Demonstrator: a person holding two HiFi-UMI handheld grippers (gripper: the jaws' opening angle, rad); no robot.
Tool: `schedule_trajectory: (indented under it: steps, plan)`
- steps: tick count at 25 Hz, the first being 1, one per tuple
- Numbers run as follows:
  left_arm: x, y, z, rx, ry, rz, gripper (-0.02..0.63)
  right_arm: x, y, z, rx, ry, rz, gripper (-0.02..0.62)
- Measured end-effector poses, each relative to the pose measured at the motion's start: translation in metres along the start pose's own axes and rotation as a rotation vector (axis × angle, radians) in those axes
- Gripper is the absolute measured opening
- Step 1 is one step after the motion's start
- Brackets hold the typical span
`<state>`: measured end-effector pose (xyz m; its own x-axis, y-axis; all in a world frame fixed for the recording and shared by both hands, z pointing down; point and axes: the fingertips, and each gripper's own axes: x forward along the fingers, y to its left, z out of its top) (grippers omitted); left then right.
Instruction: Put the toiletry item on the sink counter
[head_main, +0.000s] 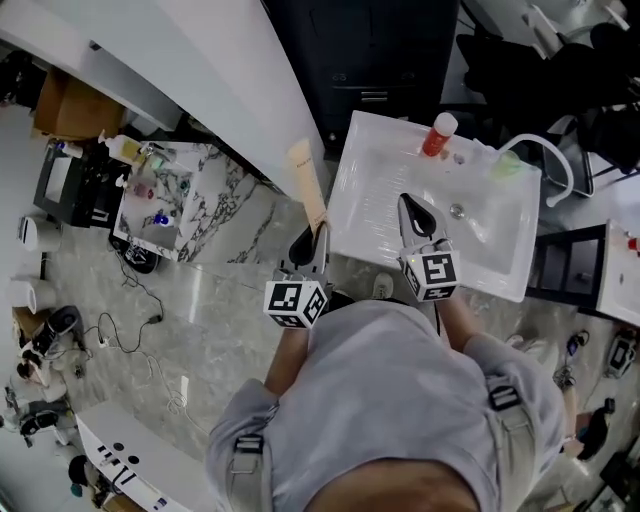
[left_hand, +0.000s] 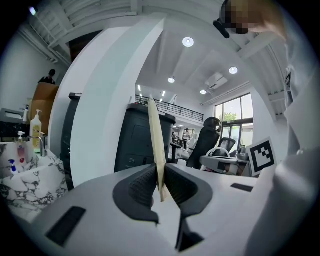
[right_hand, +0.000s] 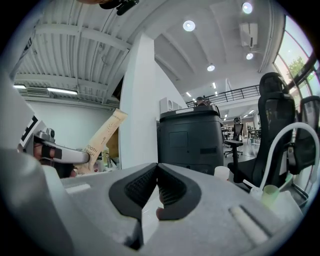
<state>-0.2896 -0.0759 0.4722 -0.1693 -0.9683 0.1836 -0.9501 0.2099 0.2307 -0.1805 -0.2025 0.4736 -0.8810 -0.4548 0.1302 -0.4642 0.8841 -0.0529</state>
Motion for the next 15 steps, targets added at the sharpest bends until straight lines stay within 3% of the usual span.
schedule_trajectory:
  steps: [9, 15]
  plan:
    - [0.056, 0.007, 0.002, 0.022, 0.08, -0.225, 0.051, -0.003, -0.029, -0.004, 0.056, 0.01, -0.244, 0.005]
    - [0.092, 0.01, -0.004, 0.026, 0.137, -0.342, 0.051, -0.002, -0.029, -0.012, 0.097, 0.01, -0.344, 0.005]
